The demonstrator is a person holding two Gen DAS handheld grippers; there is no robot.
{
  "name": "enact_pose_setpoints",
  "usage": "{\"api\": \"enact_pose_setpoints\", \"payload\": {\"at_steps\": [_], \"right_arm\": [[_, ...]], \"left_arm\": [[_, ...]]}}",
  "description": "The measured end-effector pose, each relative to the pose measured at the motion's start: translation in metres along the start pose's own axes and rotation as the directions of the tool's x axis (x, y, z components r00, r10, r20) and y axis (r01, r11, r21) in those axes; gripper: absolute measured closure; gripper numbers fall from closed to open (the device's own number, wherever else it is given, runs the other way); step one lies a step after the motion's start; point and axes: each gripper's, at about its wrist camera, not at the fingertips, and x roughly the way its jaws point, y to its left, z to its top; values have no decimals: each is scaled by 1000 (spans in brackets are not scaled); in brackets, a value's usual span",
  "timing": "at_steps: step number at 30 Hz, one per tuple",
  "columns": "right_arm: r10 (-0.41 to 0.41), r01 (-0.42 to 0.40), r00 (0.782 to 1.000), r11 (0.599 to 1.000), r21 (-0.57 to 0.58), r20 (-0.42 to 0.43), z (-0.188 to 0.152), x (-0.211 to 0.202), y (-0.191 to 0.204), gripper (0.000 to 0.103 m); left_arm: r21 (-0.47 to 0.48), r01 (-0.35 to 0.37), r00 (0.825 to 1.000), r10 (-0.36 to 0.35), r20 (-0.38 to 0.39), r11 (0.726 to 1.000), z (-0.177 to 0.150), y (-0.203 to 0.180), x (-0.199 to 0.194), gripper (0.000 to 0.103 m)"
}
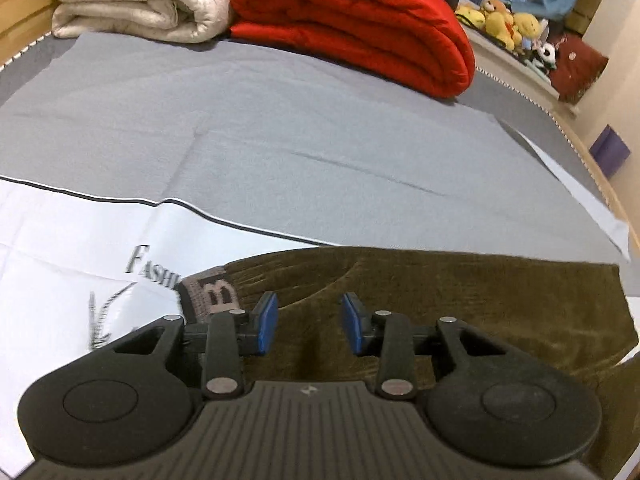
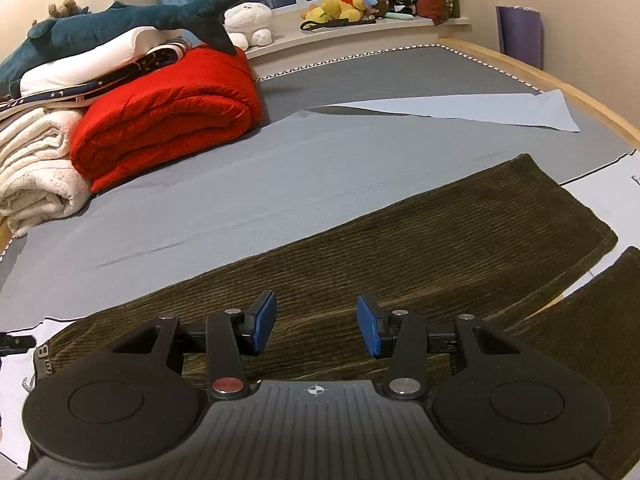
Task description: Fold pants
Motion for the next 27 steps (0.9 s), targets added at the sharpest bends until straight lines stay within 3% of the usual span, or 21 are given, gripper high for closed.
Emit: {"api": "enact_pose_setpoints", "payload": {"at_steps": [6,9,12,13,14,16,20,25,27], "right_arm": [[36,-36,999,999,14,-31,-2,5,11,56],[57,-56,997,998,27,-43,0,8,15,56],[67,-65,996,997,39,-50,3,13,18,56],[70,-67,996,997,43,-56,3,15,18,56],[74,-71,995,996,46,-62,3,17,19,56],[76,-73,994,997,38,-76,4,23,20,56],[65,-63,993,998,24,-97,4,32,18,56],[50,-48,993,999,19,-106,8,39,13,56],[47,-46,993,999,12,-108,9,41,12,56]], "left_arm": [[0,-21,999,21,35,1000,1,-7,34,67],[0,-52,998,52,41,999,8,-15,58,63],[28,-70,997,69,37,997,17,-30,81,48],[44,-79,996,78,36,996,19,-36,90,36],[60,-96,995,94,36,994,22,-41,97,18],[89,-145,989,142,33,985,26,-51,114,6],[178,-116,993,120,-13,977,28,-62,139,5],[324,-117,985,151,-83,939,13,-69,169,2],[332,-103,990,129,-57,938,9,-69,169,6]]}}
